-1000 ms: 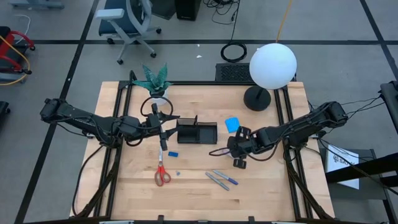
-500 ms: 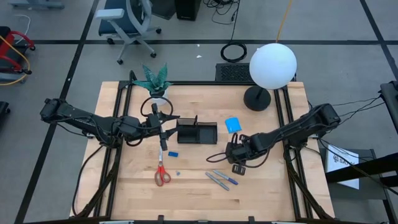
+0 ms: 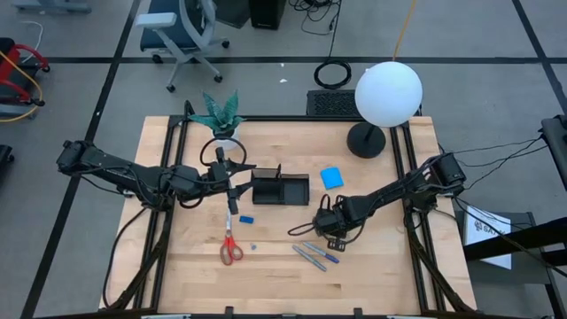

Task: Pick and place office supplies into organizer
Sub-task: Put the purple pen into the black desk organizer

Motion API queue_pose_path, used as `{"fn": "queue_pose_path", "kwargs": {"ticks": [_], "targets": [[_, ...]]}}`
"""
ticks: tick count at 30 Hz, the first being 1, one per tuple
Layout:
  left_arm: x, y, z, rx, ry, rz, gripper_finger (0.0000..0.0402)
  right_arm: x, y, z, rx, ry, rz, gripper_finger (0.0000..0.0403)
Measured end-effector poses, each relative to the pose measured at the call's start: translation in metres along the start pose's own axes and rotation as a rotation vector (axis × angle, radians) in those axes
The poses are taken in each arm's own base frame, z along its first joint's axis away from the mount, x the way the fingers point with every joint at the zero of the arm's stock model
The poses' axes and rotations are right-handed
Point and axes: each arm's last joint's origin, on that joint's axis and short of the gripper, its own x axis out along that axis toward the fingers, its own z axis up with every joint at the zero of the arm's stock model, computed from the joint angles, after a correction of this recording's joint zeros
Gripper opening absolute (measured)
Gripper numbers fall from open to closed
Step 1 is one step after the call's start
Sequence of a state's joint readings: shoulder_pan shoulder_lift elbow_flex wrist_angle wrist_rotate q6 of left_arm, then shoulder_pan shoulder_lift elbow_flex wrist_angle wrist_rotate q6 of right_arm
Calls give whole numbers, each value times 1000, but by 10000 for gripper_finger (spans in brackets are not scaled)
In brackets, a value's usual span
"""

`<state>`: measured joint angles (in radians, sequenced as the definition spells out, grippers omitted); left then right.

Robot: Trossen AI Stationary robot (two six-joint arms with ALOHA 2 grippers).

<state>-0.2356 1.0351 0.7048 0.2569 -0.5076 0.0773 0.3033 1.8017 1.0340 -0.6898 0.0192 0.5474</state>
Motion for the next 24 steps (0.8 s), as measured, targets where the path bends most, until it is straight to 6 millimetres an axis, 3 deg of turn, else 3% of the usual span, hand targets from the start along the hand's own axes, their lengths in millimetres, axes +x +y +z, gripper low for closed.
{"fn": "queue_pose_path", "kwargs": {"ticks": [4, 10, 20, 24], "targets": [[0, 0, 0, -2, 0, 0, 200, 5, -3, 1, -27, 35, 4, 84], [0, 0, 0, -4, 0, 0, 200, -2, -8, 4, -57, 11, 24, 20], [0, 0, 0, -3, 0, 0, 200, -19, -14, 3, -88, -37, 68, 19], [0, 0, 0, -12, 1, 0, 200, -39, -18, 1, -94, -102, 98, 19]]}}
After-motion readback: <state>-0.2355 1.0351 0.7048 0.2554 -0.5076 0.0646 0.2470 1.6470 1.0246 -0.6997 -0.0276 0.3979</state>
